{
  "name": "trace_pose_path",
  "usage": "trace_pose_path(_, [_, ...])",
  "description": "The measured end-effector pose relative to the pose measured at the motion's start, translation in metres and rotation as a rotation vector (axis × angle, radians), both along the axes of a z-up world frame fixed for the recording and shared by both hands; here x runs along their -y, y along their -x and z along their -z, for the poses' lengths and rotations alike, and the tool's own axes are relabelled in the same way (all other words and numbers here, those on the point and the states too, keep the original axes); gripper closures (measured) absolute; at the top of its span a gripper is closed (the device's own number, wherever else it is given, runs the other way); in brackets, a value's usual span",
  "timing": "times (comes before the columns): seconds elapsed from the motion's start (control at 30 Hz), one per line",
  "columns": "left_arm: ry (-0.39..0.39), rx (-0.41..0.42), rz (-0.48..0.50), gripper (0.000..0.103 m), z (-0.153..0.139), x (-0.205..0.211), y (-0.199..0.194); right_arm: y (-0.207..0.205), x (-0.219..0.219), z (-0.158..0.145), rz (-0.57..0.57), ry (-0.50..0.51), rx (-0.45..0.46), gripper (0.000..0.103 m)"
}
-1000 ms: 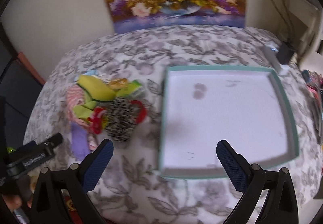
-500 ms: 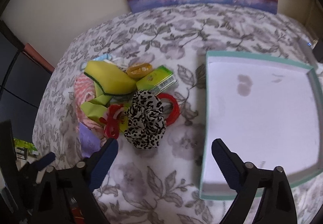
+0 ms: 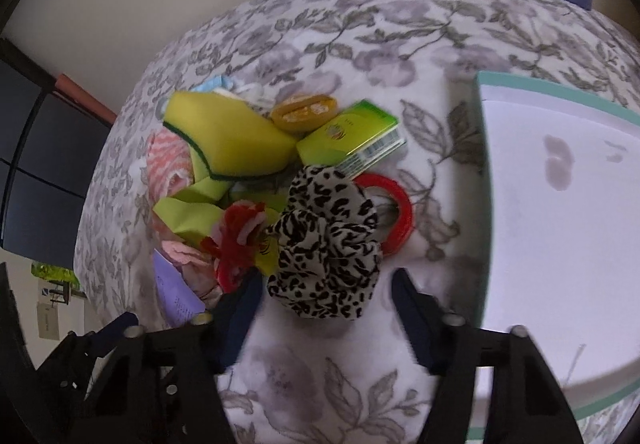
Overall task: Organize soft objects
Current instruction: 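Grasp the leopard-print scrunchie with the right tool while the left tool reaches the purple packet, then grasp the purple packet with the left tool while the right tool holds the scrunchie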
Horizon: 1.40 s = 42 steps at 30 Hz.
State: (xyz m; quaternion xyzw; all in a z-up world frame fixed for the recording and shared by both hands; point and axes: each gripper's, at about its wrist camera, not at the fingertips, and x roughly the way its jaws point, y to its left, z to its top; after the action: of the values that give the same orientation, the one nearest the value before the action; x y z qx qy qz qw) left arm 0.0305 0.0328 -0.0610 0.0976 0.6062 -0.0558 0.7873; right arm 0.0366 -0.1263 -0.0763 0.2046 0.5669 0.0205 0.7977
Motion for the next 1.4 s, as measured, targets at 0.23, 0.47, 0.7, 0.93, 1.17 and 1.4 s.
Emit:
trace_pose_path(0.23, [0.029,-0.03,0.012,0.055,0.005,0.003,0.0,-0.003,-0.005,0.007,-0.013,-0.003,-0.003,0.052])
trace_pose_path(0.47, [0.049,-0.024,0.005,0.067,0.003,0.0,0.001,0.0,-0.003,0.008,-0.008,-0.035,-0.007,0.062])
trace_pose_path(0.7, [0.084,0.0,-0.015,0.074,-0.003,-0.006,0.0,0.008,0.002,0.003,-0.003,-0.066,-0.005,0.069])
trace_pose_path(0.93, [0.099,0.038,-0.035,0.097,-0.017,-0.009,0.006,0.02,0.012,-0.007,0.014,-0.094,0.011,0.069])
trace_pose_path(1.17, [0.11,0.024,-0.053,0.097,-0.015,-0.009,0.008,0.029,0.019,-0.014,0.021,-0.1,0.026,0.069])
trace_pose_path(1.4, [0.118,0.039,-0.075,0.085,-0.015,-0.017,0.007,0.031,0.024,-0.013,0.031,-0.098,0.018,0.069])
